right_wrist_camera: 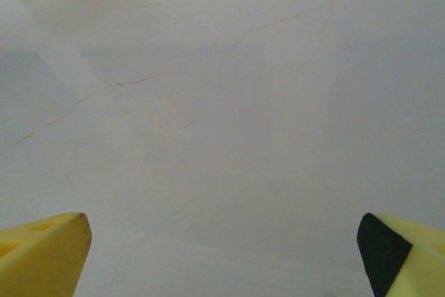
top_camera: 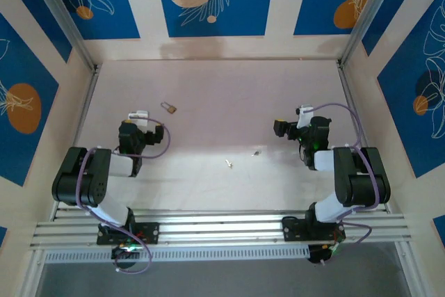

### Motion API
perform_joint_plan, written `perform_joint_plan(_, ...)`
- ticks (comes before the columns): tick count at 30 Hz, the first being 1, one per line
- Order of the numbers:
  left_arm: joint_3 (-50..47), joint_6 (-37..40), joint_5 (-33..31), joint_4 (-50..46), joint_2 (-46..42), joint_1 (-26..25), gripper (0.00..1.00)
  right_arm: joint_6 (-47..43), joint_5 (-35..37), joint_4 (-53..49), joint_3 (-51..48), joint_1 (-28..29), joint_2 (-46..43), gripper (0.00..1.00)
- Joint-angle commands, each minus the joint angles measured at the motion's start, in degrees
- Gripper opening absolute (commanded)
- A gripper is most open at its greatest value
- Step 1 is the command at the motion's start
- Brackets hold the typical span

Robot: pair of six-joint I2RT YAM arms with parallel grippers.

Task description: Unlock with the key

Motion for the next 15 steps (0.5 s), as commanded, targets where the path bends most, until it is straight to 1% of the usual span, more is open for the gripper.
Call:
perform_joint_plan(1, 0.10, -0.48, 1.52, 0.62, -0.96, 0.36, 1.00, -0.52, -0.65, 0.47, 0.92, -0.20, -0.16, 0.99)
perform_joint_plan(3, 0.12, -0.39, 1.37, 0.62, -0.96, 0.36, 1.00, -0.68, 0.92, 0.32, 0.87, 0.48, -0.16, 0.99)
perform_joint_plan(15, 0.23, -0.47, 1.46, 0.40, -0.89, 0.43, 1.00, -0.67, 0.68, 0.43, 0.82, 0.38, -0.17, 0.99)
